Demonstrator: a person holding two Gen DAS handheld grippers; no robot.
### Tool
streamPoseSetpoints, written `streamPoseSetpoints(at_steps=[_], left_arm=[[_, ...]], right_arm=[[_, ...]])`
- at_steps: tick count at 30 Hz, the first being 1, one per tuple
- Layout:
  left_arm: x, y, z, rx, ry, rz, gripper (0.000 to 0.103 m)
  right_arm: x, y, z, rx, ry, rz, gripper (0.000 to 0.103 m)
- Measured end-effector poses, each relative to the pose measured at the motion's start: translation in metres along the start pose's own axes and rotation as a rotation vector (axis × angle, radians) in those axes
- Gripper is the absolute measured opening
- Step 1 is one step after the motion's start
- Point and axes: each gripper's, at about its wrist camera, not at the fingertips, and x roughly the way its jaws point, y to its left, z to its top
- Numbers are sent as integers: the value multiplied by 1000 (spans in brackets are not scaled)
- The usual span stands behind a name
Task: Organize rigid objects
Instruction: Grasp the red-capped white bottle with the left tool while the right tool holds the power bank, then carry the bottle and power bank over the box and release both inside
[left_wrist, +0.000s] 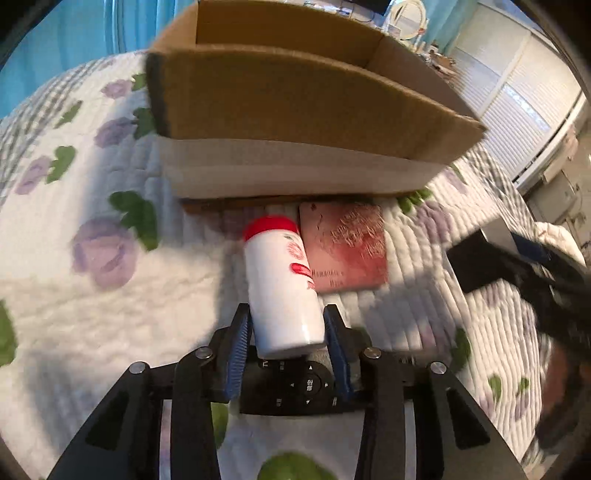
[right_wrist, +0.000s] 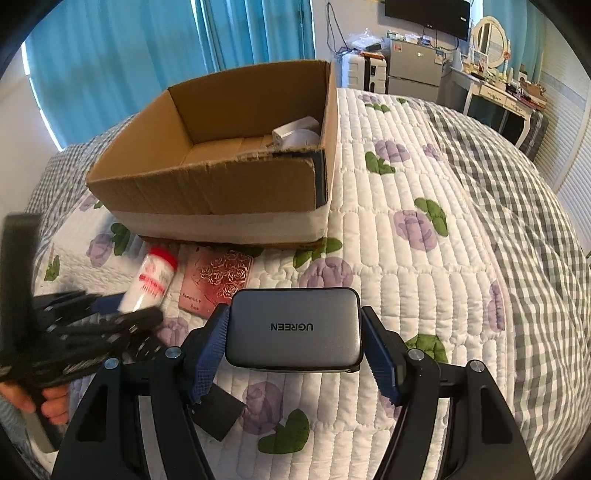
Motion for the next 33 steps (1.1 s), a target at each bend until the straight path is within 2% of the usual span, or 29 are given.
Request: streamPoseSetpoints(at_steps=[3,6,8,9,12,16,19,22,23,25,29,33], left_arm=[[-12,-6,-6,45,2,24,37],[-33,-15,-5,117,-50,46,37],[-46,-25,-1,133,-83,30,36],[-48,-42,14,139,-97,23,36],[-89,-30,17,154,-159,-3,37],[-126,-40,47,192,-272,-7,37],[-140,-43,88,201,-351,27,37],[-125,-37,121,181,-357,73,37],[-115,-35,135,172,-355,113,37],[-101,-30,147,167,-343,139,37],[-51,-20,169,109,-260,109,37],[-21,-24,170,132,-237,133,37]], right_arm=[[-4,1,3,-2,-12,-1,68],[-9,4,7,-5,-27,1,68],[-13,6,9,-16,-37,-3,68],[-16,7,11,-22,-41,-5,68],[-27,11,24,-36,-64,-1,68],[-47,17,51,-78,-124,-6,69],[-56,18,79,-90,-155,11,69],[-56,19,108,-99,-173,18,68],[-54,20,117,-110,-180,17,68],[-48,23,133,-129,-186,15,68],[-30,21,156,-125,-176,4,68],[-13,19,165,-126,-165,-1,68]])
